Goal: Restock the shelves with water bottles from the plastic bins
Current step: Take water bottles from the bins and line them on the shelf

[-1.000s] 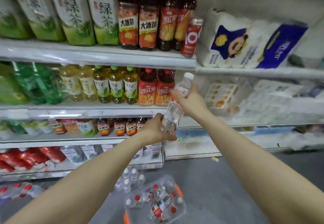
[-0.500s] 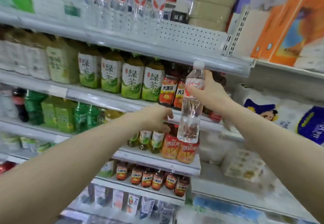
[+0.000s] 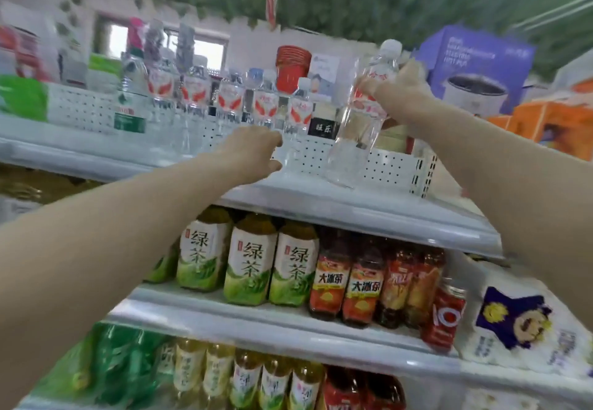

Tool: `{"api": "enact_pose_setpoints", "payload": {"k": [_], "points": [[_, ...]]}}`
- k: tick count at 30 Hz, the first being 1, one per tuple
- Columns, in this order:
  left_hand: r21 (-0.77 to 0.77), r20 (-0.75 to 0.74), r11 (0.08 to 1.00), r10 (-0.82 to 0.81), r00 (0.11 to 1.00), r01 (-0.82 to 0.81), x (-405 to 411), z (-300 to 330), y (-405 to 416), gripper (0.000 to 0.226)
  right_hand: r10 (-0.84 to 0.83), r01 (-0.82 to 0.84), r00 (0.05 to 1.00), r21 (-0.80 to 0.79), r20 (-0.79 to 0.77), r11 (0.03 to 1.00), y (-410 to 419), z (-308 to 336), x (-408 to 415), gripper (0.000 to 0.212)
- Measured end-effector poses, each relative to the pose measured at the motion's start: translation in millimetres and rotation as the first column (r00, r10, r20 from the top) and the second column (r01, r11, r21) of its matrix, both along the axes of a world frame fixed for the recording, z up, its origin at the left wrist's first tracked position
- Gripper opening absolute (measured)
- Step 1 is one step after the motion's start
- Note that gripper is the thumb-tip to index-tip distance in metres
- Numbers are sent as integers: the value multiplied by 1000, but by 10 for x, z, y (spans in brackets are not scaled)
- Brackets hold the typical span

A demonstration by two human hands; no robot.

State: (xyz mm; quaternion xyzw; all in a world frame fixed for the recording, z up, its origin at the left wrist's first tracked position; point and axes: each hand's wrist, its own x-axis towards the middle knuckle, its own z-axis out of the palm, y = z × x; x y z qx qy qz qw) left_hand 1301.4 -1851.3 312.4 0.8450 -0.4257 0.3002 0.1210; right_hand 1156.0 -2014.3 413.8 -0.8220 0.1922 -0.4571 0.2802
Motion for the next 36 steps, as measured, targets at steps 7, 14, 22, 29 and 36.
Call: {"api": "enact_pose_setpoints", "payload": {"k": [7,14,22,29,36], "points": [[5,-210,1000,-25,977,27,730,70,-470,45,-106,109,993,-59,43,992,-318,-83,808,71],[91,-374,994,-29,927,68,1048,64,-946,36,-118,119,993,-62,20,991,-700,-309,1411,82],[199,-421,978,27,907,63,1194,162,-1235,35,-86,89,995,-78,44,993,-1005,-387,1731,75],[60,-541,998,17,841,19,1385,71,-1355,62,-202,201,979,-159,10,966,-1110,-290,1746,92],[-14,-516,1000,-10,857,3,1465,-7,-1413,77,-325,310,945,-206,-42,928,-1106,-87,1924,97]]}}
